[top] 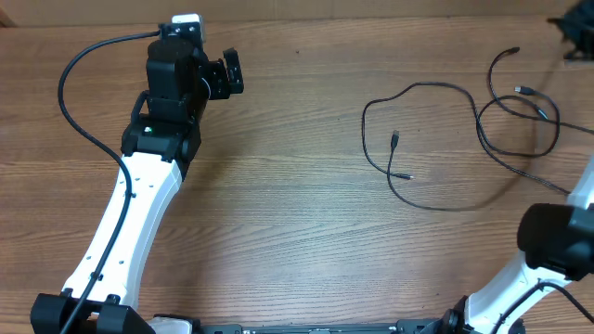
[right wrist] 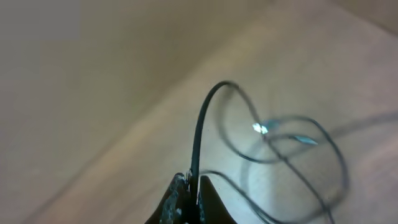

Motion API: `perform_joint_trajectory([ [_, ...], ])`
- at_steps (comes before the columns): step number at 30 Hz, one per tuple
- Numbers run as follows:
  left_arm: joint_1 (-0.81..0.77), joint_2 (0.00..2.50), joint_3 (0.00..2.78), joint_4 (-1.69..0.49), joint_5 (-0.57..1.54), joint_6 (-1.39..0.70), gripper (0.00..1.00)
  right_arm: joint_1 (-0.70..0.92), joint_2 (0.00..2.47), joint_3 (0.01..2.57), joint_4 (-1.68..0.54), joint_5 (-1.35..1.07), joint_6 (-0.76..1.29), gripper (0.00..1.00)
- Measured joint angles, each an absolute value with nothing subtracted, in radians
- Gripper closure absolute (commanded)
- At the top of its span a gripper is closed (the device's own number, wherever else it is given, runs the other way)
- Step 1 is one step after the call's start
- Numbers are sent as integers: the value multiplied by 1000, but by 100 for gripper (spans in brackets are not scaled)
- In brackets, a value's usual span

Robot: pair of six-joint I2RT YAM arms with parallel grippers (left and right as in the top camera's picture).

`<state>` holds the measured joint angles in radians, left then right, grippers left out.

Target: Untangle cables

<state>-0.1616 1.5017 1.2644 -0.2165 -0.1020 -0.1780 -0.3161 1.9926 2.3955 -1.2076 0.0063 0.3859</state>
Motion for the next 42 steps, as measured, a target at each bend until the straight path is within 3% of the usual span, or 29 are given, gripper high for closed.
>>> perform_joint_trajectory([
  [10,-162,1502,1264,-216,-130,-178,1,-55,1992,2667,-1198,3,366,96],
  [26,-121,1502,1264,-214,-200,-178,1,399,1992,2679,-1112,8,346,96],
  [34,-113,1502,1264,-214,-203,-178,0,416,1992,2679,-1262,156,374,96],
  [42,-113,1502,1264,-213,-198,-178,0,345,2007,2679,-1554,263,518,96],
])
